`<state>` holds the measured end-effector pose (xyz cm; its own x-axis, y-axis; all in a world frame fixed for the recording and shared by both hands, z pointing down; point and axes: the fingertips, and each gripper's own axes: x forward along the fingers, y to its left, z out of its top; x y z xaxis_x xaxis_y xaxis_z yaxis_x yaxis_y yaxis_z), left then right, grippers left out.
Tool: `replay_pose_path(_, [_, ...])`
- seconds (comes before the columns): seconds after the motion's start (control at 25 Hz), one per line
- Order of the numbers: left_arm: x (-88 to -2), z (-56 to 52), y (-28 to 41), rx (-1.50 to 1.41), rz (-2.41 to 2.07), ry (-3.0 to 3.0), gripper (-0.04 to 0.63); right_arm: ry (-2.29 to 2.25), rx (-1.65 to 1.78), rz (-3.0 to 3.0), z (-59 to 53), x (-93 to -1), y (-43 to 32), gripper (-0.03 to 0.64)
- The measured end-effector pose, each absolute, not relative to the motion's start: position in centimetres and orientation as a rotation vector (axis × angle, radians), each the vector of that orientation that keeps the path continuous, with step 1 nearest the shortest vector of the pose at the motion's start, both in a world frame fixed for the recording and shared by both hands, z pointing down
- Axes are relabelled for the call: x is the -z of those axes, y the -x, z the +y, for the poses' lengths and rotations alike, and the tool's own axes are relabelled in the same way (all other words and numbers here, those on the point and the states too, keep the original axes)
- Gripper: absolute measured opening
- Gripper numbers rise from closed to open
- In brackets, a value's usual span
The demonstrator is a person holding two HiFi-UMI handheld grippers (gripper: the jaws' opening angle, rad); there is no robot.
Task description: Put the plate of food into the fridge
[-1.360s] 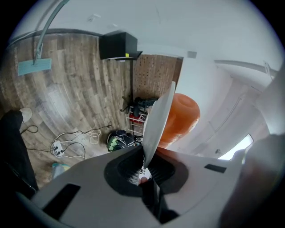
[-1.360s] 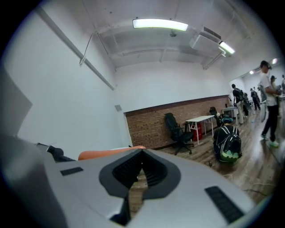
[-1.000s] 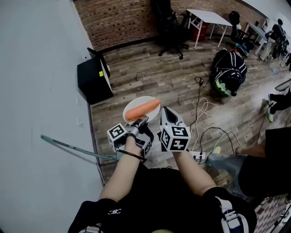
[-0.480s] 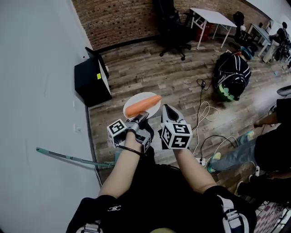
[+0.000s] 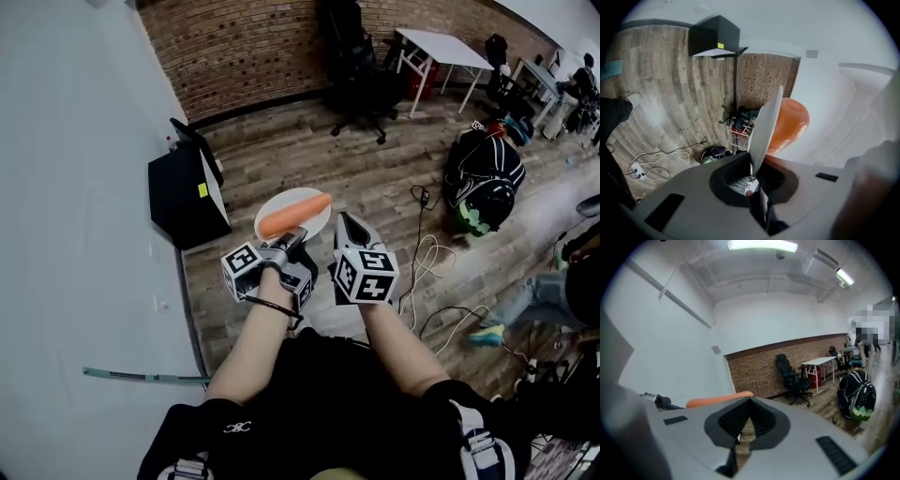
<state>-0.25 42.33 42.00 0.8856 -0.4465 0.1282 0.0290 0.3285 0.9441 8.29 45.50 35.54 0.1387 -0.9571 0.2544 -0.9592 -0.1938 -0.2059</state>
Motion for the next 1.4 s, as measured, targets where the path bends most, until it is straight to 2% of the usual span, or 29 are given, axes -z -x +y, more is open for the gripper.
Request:
replay_pose_path(0.32, [-41.6, 33.2, -1.2, 0.344, -0.398, -1.210, 0.020, -2.331, -0.519, -2.013, 36.1, -35.6, -9.5, 0.013])
replay_pose_path(0.84, [-44.5, 25.1, -0.8, 0.377, -0.436, -1.143, 0.020, -2.231, -0.575, -2.041, 26.6, -38.6, -8.9, 0.013])
replay_pose_path(1.12, [-45.8, 18.2, -3.5, 0.402, -0.487, -1.135, 0.020, -2.211, -0.557, -2.134, 19.0, -38.8, -12.2, 0.012])
replay_pose_path(1.4, [-45.3, 8.6, -9.2, 0.468, -0.532, -1.124, 0.021, -2.124, -0.565, -2.211, 9.2, -38.0, -18.1, 0.012])
